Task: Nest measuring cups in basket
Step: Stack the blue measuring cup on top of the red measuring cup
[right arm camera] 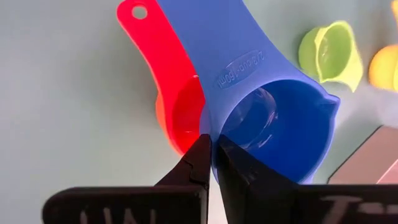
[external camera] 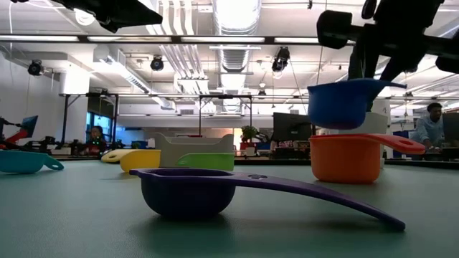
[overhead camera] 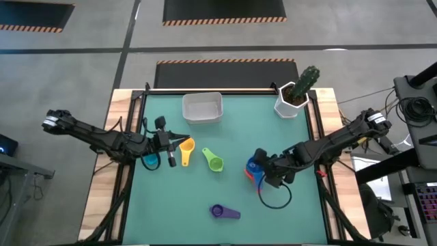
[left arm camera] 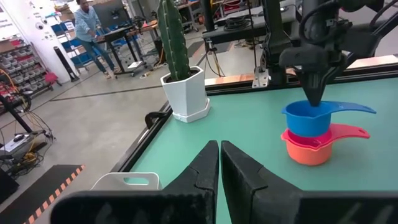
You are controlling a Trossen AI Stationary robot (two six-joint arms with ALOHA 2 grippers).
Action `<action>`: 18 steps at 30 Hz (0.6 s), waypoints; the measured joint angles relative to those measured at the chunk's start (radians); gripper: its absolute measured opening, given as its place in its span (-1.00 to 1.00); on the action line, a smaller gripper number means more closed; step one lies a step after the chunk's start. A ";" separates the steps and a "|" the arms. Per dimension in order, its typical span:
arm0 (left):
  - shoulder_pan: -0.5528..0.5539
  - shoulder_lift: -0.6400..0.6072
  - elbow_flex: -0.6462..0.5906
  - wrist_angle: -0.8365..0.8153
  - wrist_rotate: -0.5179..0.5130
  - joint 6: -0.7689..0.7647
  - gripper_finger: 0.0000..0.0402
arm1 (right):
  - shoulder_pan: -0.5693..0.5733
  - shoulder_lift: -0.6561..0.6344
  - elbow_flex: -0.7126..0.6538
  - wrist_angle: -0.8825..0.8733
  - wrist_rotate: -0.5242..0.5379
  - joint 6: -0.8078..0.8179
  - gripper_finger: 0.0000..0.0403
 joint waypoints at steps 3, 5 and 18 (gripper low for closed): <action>0.000 0.000 0.000 0.000 0.000 0.000 -1.00 | 0.000 0.000 -0.014 0.005 0.000 0.037 -0.96; 0.000 0.000 0.000 0.000 0.000 0.000 -1.00 | 0.000 0.000 -0.021 0.005 -0.001 0.047 -0.96; 0.000 0.000 0.000 0.000 0.000 0.000 -1.00 | 0.000 0.007 -0.026 0.043 -0.001 0.106 -0.96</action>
